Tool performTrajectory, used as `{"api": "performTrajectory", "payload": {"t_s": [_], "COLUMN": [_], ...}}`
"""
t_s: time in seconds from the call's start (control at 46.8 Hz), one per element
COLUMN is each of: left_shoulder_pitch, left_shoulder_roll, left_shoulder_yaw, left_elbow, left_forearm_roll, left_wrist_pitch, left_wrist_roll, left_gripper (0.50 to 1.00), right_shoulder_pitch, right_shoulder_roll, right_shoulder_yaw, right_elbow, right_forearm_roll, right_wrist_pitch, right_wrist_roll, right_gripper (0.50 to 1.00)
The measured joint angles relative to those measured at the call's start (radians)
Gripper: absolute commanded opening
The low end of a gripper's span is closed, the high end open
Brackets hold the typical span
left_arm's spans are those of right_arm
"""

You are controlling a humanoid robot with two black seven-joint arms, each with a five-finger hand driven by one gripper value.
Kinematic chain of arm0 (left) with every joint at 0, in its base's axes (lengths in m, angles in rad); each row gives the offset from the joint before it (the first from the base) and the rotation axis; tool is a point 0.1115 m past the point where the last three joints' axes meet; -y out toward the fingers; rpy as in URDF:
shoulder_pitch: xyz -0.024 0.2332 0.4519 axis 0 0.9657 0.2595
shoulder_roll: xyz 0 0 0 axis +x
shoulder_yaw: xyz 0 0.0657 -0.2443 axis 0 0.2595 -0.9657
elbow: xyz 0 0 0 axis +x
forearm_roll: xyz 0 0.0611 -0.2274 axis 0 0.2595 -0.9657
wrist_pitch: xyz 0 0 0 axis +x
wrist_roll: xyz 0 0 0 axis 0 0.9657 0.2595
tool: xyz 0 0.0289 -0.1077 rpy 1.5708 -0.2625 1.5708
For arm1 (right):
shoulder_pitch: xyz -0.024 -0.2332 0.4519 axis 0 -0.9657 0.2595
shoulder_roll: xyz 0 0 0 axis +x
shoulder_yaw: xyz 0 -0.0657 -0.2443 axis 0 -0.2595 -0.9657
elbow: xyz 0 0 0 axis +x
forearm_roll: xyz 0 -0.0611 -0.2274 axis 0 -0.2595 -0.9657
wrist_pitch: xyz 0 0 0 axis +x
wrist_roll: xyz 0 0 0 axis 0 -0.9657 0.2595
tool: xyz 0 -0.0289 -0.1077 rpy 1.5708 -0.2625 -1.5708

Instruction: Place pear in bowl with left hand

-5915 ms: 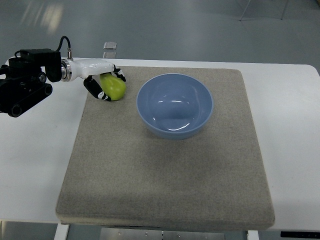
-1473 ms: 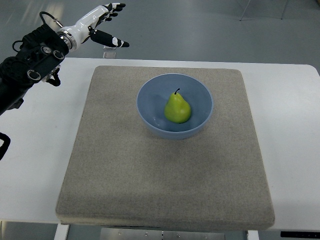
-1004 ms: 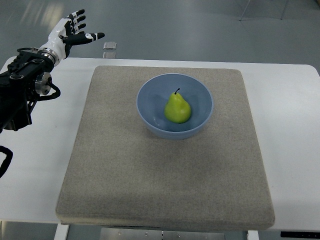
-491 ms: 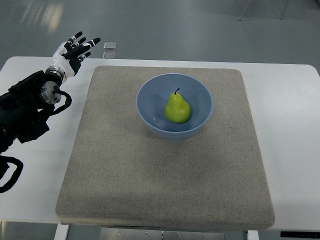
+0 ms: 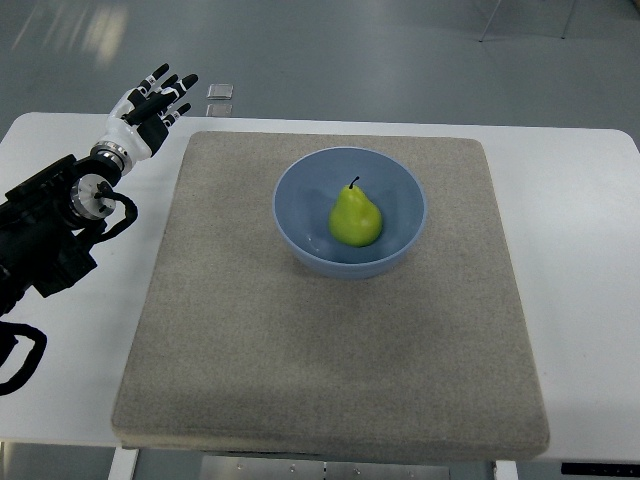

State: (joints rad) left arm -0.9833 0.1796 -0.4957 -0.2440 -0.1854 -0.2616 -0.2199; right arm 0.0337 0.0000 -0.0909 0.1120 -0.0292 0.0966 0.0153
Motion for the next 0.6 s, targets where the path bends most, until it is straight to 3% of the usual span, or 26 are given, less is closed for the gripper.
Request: {"api": "performTrajectory", "payload": {"t_s": [0.598], "left_shoulder_pitch": [0.002], "left_shoulder_roll": [0.003], "left_shoulder_yaw": [-0.006], "left_elbow": [0.000], "left_forearm_roll": [-0.005], "left_wrist_pitch": [0.001], "left_wrist_roll": [-0.006], "left_gripper": [0.994], "right_shoulder_pitch": [0.000], "right_shoulder_roll": [0.000], "right_shoulder_yaw": [0.000], "right_elbow": [0.000], "right_forearm_roll": [0.000], "right_wrist_pitch": [0.000], "right_wrist_roll": [0.000], "right_gripper": [0.924]}}
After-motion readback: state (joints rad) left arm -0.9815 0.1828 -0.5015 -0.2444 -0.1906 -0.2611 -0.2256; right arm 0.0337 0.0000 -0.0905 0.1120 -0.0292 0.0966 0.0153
